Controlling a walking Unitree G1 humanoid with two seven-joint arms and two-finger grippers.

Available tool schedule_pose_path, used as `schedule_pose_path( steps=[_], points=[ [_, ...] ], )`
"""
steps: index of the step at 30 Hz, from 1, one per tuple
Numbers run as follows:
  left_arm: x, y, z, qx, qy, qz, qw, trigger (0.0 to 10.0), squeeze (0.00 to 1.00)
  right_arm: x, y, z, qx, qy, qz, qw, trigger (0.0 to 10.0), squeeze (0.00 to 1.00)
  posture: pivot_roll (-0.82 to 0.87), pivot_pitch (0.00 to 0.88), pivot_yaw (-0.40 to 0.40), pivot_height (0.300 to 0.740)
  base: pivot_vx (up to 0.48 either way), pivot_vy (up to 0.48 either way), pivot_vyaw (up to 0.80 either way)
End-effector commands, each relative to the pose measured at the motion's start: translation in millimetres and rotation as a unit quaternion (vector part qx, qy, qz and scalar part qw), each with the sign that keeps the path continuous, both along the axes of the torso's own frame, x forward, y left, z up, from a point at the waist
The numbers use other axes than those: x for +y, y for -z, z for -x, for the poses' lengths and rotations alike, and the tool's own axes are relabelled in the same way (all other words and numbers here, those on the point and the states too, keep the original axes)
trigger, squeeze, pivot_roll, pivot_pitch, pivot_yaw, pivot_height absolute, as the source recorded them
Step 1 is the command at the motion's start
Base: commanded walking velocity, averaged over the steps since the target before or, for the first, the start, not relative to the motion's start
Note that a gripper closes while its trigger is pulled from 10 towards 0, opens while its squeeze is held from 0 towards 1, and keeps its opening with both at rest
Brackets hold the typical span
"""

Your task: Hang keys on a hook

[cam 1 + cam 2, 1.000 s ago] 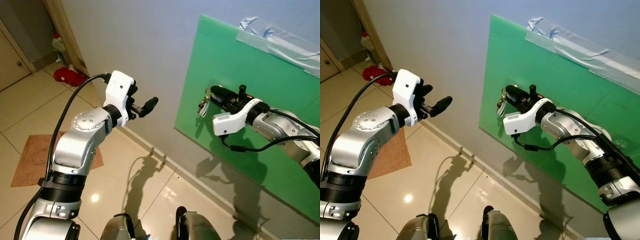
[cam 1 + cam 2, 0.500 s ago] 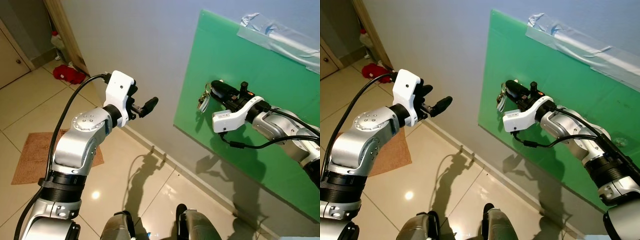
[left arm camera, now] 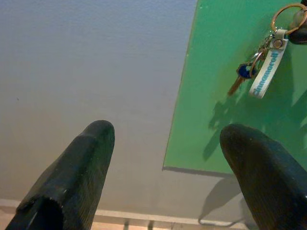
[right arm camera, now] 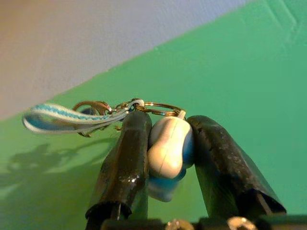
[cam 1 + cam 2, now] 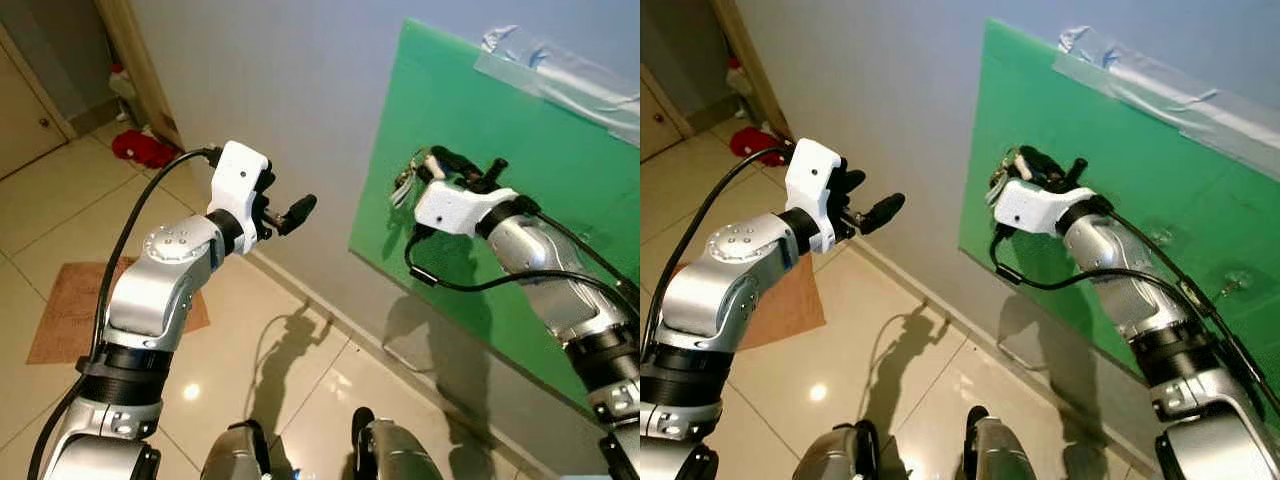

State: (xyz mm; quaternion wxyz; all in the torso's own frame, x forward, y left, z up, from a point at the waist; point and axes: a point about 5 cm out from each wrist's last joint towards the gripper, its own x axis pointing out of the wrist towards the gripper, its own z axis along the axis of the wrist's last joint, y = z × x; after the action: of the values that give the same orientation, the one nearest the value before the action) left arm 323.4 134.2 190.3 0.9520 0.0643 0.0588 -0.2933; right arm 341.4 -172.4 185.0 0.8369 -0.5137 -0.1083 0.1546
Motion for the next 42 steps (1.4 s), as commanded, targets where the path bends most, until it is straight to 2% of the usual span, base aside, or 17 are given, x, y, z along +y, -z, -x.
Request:
schedule_pose_path(
  steps=[1,7,10,11,12,18,23,27,36,42],
  points=[
    [-2.3,-2,2.8,-0.004,0.005,-0.001,1.0,10.0,0.0,-10.0,2,3.7,0.022,0.026,-0.04,0.999,0.0,0.0,-0.1,0.192,-0.012,0.74,0.0,0.0,0.0],
    [-2.4,-2,2.3,-0.004,0.007,0.0,1.0,10.0,0.0,-8.0,-3,8.9,0.024,0.024,-0.059,0.998,0.0,0.0,-0.1,0.188,-0.013,0.74,0.0,0.0,0.0],
    [-1.9,-2,2.3,-0.004,0.007,0.0,1.0,10.0,0.0,-3.8,-10,13.0,0.028,0.014,-0.115,0.993,0.0,0.0,-0.11,0.186,-0.015,0.74,0.0,0.0,0.0],
    [-1.8,-2,2.8,-0.004,0.008,0.0,1.0,10.0,0.0,-0.1,-11,19.8,0.04,0.01,-0.15,0.988,0.0,0.0,-0.1,0.184,-0.024,0.74,0.0,0.0,0.0],
    [-1.4,-2,3.1,-0.004,0.007,0.0,1.0,10.0,0.0,2.1,-12,23.0,0.045,0.008,-0.164,0.985,0.0,0.0,-0.1,0.183,-0.026,0.74,0.0,0.0,0.0],
    [-0.1,0,4.7,-0.003,0.003,0.002,1.0,10.0,0.0,14.6,-2,37.4,0.079,-0.009,-0.201,0.976,0.0,0.0,-0.1,0.185,-0.034,0.74,0.0,0.0,0.0],
    [0.0,1,6.4,-0.001,0.001,0.002,1.0,10.0,0.0,23.0,-10,46.0,0.089,-0.027,-0.24,0.966,0.0,0.0,-0.1,0.188,-0.04,0.74,0.0,0.0,0.0],
    [-2.4,3,8.3,-0.001,0.001,0.003,1.0,10.0,0.0,23.7,-12,55.5,0.094,-0.029,-0.248,0.964,0.0,0.0,-0.1,0.192,-0.045,0.74,0.0,0.0,0.0],
    [-4.5,3,8.8,-0.001,0.001,0.004,1.0,10.0,0.0,25.0,-8,63.4,0.11,-0.011,-0.264,0.958,0.0,0.0,-0.11,0.192,-0.044,0.74,0.0,0.0,0.0],
    [-5.3,2,7.7,-0.001,0.004,0.005,1.0,10.0,0.0,27.1,-7,59.9,0.107,-0.009,-0.249,0.963,0.0,0.0,-0.11,0.191,-0.04,0.74,0.0,0.0,0.0]
  ],
)
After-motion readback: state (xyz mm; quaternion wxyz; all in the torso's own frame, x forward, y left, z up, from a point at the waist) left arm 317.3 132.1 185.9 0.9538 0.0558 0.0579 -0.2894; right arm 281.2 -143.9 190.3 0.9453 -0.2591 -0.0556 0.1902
